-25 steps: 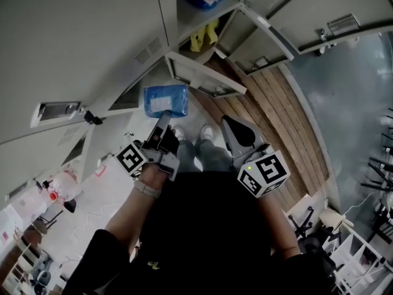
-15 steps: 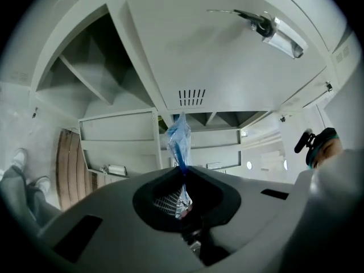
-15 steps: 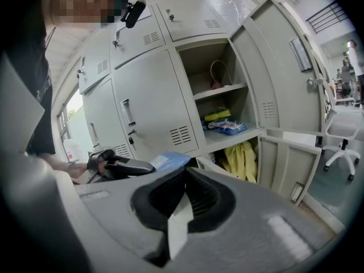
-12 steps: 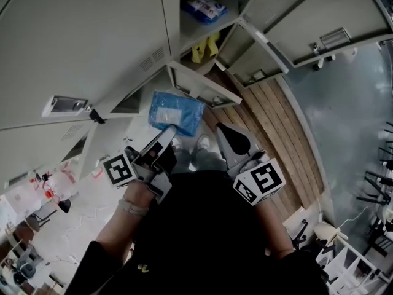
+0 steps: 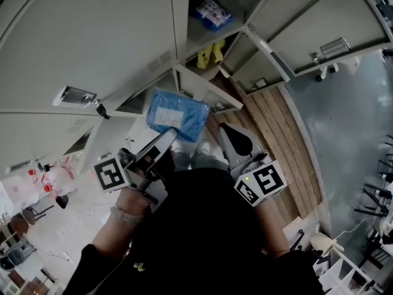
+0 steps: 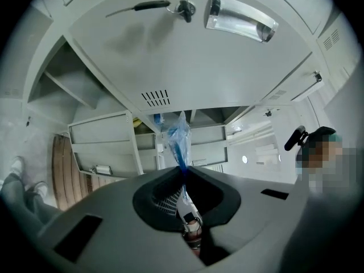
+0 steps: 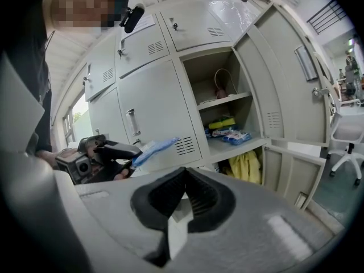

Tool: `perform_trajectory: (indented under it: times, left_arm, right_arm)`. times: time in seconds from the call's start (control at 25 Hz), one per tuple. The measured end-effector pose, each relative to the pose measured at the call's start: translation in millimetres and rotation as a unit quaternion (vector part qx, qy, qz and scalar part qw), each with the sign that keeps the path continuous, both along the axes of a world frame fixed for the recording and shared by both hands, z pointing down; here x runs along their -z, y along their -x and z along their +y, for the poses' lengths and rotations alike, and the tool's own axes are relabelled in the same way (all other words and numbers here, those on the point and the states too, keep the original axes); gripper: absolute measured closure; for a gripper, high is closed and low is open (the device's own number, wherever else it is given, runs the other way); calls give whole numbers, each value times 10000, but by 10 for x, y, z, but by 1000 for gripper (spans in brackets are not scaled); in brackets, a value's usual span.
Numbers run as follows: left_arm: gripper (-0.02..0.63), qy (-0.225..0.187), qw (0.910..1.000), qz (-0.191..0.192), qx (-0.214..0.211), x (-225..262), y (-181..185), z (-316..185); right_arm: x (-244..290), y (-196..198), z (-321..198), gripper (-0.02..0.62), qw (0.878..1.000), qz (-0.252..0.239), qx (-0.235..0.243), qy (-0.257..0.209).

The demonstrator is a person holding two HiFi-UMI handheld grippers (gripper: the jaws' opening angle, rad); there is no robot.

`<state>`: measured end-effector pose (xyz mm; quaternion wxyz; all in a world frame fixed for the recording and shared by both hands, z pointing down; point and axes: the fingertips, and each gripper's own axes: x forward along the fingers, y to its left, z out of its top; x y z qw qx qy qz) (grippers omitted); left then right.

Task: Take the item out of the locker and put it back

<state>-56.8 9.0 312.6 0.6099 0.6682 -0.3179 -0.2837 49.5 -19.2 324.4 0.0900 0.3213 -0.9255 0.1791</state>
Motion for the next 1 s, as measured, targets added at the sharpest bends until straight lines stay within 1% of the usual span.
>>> perform_trajectory:
  times: [0.2, 0.48, 1.0]
  left_arm:
    - [574, 32, 10000, 70, 58, 55, 25, 4]
    - [574, 141, 9996, 196, 139, -1, 42, 3]
    - [574, 401, 9988, 238, 177, -384, 98, -66]
  right_arm:
    - [34, 35, -16, 598, 10000, -36, 51, -43]
    - [42, 24, -17, 598, 10000, -13, 61, -64]
    - [-50, -61, 83, 598, 9998, 187, -38, 81]
